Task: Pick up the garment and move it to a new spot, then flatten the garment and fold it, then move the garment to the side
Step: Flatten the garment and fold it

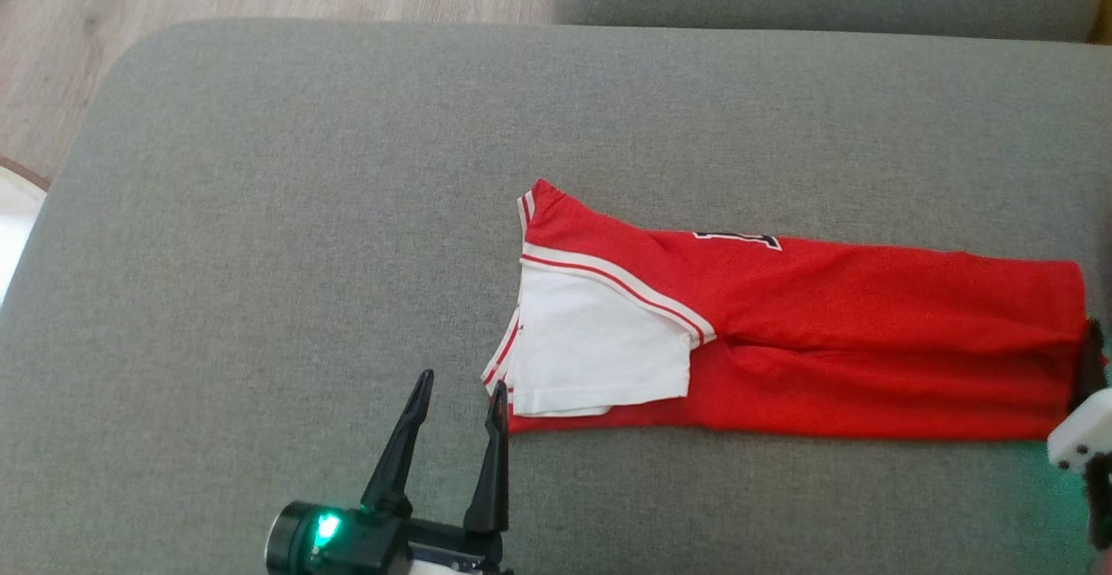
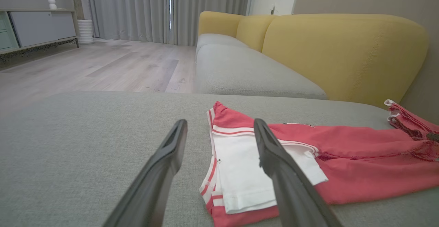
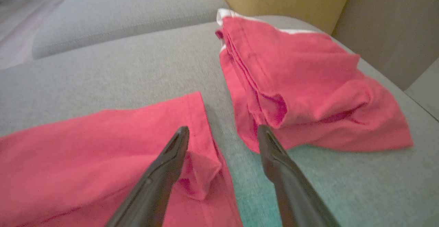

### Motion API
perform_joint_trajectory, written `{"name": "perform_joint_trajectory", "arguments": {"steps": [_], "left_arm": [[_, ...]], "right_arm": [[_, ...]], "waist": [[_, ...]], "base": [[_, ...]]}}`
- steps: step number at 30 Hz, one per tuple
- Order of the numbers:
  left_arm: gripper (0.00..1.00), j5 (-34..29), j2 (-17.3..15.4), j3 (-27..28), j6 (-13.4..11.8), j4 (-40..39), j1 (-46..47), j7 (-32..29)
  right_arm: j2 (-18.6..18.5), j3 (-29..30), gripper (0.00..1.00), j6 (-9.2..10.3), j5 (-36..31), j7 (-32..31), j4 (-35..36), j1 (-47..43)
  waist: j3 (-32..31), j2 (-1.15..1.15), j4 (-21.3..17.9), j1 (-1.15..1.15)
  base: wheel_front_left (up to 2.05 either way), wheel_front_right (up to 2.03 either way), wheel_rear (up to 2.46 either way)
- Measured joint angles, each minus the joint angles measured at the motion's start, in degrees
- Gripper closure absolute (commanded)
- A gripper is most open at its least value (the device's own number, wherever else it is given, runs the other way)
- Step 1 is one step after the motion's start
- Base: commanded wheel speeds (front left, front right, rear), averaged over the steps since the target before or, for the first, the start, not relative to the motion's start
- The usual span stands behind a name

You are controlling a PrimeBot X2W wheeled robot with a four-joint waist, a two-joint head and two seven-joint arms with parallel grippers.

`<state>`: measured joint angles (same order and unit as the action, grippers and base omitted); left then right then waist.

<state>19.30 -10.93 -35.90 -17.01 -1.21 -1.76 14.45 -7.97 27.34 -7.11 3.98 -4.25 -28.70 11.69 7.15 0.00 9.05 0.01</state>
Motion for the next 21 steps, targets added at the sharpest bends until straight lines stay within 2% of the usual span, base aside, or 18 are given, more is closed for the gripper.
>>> {"name": "perform_joint_trajectory", "arguments": {"steps": [12, 14, 16, 17, 18, 21], "left_arm": [[0.00, -3.6, 3.1, 3.5, 4.5, 1.5, -0.1, 0.0], [0.00, -4.1, 3.5, 4.3, 5.0, 1.9, -0.1, 0.0], [0.00, -4.7, 4.0, 4.7, 5.9, 2.2, -0.2, 0.0], [0.00, -4.9, 4.2, 4.8, 6.1, 2.3, -0.2, 0.0], [0.00, -5.2, 4.4, 4.9, 6.5, 2.3, -0.2, 0.0], [0.00, -5.3, 4.7, 5.9, 7.0, 2.5, -0.2, 0.0]], "right_arm": [[2.8, 2.7, 0.02, 0.00, -2.1, -3.7, -3.5, -0.3], [3.3, 2.8, 0.18, 0.00, -1.9, -4.4, -3.6, -0.2], [3.9, 2.3, 0.45, 0.00, -0.6, -5.6, -3.7, 0.0], [3.9, 2.0, 0.78, 0.00, -0.1, -6.1, -3.7, 0.2], [3.9, 1.7, 1.00, 0.00, 0.5, -6.5, -3.9, 0.4], [4.0, 1.3, 1.00, 0.00, 2.4, -7.5, -4.1, 1.0]], "waist": [[1.3, 0.00, -0.6, 0.00], [1.3, 0.00, -0.7, 0.00], [1.3, 0.00, -0.9, 0.00], [1.3, 0.00, -1.0, 0.00], [1.4, 0.00, -1.0, 0.00], [1.5, 0.00, -1.1, 0.00]], "base": [[0.00, 0.00, 0.00], [0.00, 0.00, 0.00], [0.00, 0.00, 0.00], [0.00, 0.00, 0.00], [0.00, 0.00, 0.00], [0.00, 0.00, 0.00]]}}
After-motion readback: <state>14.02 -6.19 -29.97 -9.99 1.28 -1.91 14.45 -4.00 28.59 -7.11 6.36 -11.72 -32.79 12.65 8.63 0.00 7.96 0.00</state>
